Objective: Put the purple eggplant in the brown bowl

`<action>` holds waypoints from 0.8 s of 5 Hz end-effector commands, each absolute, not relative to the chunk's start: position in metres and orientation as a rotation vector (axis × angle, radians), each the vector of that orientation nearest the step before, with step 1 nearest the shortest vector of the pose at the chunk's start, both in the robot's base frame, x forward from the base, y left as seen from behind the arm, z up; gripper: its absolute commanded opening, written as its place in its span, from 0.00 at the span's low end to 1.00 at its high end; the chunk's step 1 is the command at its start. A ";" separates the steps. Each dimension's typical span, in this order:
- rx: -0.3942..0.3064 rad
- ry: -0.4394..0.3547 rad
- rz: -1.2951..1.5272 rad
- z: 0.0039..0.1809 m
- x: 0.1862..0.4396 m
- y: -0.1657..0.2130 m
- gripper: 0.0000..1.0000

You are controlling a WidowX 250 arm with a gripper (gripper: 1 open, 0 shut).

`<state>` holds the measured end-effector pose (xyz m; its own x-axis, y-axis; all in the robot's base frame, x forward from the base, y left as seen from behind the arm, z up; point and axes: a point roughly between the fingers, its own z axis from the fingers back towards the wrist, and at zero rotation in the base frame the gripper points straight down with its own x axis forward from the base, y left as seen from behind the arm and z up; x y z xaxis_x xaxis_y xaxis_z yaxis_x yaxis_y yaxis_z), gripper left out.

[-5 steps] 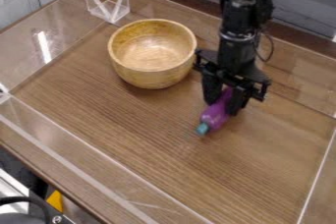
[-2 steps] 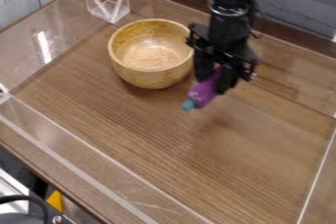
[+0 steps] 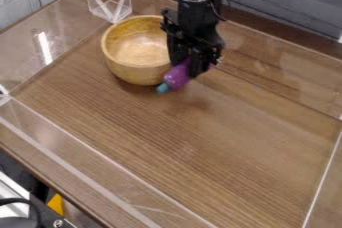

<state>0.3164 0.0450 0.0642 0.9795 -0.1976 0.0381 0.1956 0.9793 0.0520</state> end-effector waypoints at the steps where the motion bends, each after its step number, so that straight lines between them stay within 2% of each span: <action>1: 0.077 -0.074 -0.166 0.065 0.326 0.072 0.00; 3: 0.084 -0.092 -0.288 0.089 0.332 0.079 0.00; 4: 0.085 -0.100 -0.279 0.090 0.341 0.077 0.00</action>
